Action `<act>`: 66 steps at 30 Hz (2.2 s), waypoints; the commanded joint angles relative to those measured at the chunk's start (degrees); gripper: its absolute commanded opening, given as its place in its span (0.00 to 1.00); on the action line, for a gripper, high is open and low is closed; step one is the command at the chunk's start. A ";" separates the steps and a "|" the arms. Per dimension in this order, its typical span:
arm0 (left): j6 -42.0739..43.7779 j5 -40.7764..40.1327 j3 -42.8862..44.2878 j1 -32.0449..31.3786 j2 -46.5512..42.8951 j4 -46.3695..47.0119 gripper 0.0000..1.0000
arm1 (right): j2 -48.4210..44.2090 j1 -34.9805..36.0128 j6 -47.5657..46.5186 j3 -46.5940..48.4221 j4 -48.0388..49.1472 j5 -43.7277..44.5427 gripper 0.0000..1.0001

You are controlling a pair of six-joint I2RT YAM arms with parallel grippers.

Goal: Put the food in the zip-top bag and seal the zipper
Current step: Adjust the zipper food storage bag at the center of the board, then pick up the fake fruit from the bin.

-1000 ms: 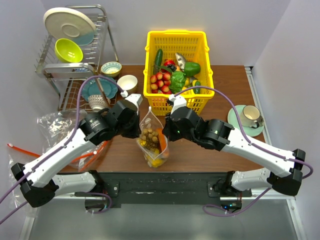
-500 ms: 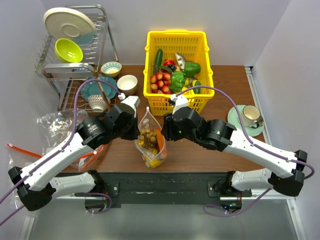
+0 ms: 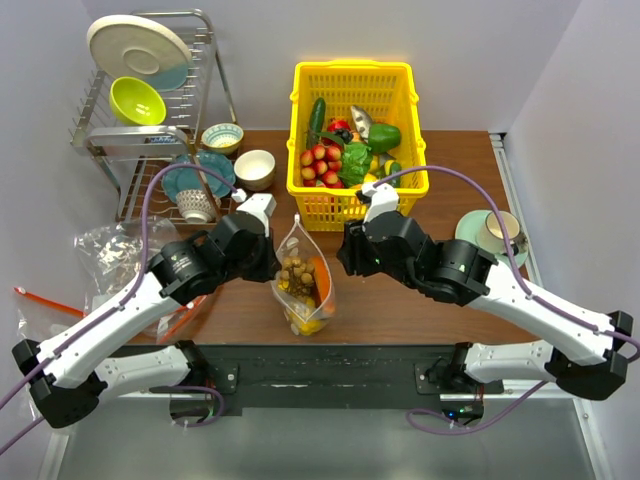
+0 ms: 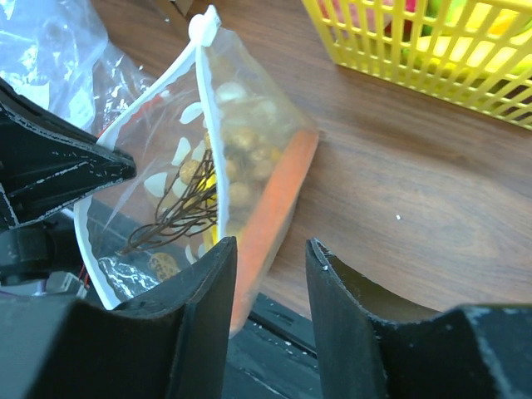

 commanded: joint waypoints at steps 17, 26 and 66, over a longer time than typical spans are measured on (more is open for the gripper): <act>1.64 0.42 -0.92 0.08 -2.03 3.98 0.00 | 12.26 -19.16 -9.32 20.84 -1.08 -5.26 0.43; 2.08 0.59 -1.27 0.17 -2.21 4.24 0.00 | 25.70 -29.53 -10.82 28.57 0.24 -16.51 0.45; 1.29 -0.38 0.49 0.17 -4.05 1.34 0.00 | 64.83 -31.47 -15.65 47.57 -11.10 -38.66 0.86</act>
